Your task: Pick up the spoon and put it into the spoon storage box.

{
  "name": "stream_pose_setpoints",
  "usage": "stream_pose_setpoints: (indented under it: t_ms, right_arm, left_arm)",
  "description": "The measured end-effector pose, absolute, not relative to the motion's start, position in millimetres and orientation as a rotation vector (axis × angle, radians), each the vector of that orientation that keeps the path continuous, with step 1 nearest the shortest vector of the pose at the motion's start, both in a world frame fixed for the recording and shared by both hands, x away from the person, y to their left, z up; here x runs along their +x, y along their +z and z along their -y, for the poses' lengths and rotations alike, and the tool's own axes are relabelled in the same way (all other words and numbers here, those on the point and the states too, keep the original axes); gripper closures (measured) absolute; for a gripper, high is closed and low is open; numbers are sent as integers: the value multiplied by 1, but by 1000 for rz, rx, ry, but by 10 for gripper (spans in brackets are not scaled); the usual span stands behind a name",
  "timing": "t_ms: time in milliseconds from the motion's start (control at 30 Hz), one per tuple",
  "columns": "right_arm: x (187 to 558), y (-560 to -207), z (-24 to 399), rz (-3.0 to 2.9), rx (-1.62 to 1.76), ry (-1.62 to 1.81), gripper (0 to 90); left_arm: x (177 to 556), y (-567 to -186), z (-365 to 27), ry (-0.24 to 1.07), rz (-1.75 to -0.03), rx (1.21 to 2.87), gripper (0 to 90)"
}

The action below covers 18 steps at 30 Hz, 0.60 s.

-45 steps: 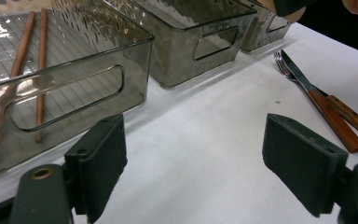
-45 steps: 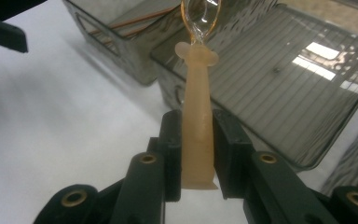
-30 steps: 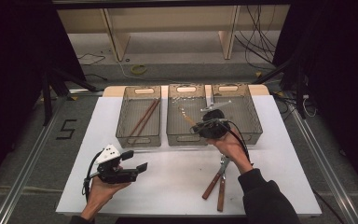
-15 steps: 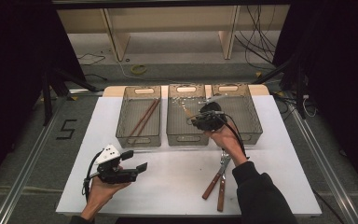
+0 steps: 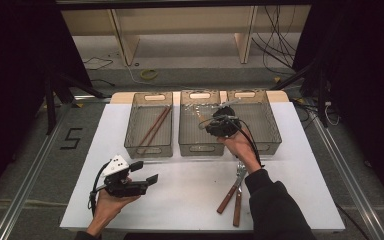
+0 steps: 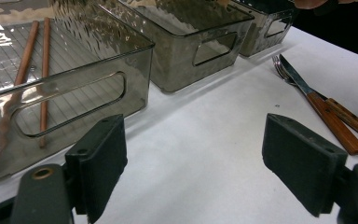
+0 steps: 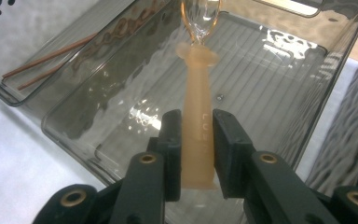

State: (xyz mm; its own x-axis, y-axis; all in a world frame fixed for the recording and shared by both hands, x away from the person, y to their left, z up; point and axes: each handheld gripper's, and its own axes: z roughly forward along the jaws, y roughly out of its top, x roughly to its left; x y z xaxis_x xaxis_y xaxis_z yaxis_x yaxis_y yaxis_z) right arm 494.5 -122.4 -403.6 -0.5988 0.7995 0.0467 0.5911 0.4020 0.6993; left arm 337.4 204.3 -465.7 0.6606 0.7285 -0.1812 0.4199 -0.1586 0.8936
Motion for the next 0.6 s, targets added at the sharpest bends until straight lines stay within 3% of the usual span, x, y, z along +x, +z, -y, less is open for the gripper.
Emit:
stream_pose_setpoints:
  t_ms: [600]
  right_arm:
    - [505, -413, 117, -2376, 1260, 975, 746]
  left_arm:
    - [337, -466, -204, 350, -921, 1789, 213]
